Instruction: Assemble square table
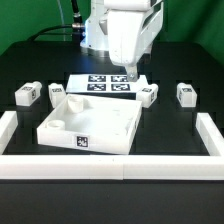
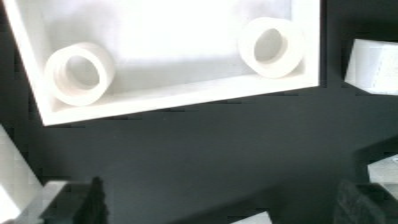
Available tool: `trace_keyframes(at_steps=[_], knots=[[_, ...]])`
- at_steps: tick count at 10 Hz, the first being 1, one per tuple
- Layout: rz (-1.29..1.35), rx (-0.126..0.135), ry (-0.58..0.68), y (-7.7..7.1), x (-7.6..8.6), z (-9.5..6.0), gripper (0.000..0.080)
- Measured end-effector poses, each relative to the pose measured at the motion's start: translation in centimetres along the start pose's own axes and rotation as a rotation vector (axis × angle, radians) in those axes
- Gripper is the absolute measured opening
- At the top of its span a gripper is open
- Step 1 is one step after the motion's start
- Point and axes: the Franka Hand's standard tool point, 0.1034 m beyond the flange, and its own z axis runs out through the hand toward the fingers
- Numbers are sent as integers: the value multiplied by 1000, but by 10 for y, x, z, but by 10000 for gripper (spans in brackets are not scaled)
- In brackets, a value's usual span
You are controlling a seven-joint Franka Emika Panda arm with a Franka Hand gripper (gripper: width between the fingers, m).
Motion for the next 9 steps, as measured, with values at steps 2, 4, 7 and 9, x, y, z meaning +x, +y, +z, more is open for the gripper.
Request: trace_keyframes(at_steps=[2, 4, 7, 9], knots=[[-12, -4, 1, 0, -2, 1, 650], [-51, -34, 8, -22, -35, 24, 650], [-63, -25, 10, -43, -65, 57, 650], [-55, -16, 13, -47, -70, 78, 650]])
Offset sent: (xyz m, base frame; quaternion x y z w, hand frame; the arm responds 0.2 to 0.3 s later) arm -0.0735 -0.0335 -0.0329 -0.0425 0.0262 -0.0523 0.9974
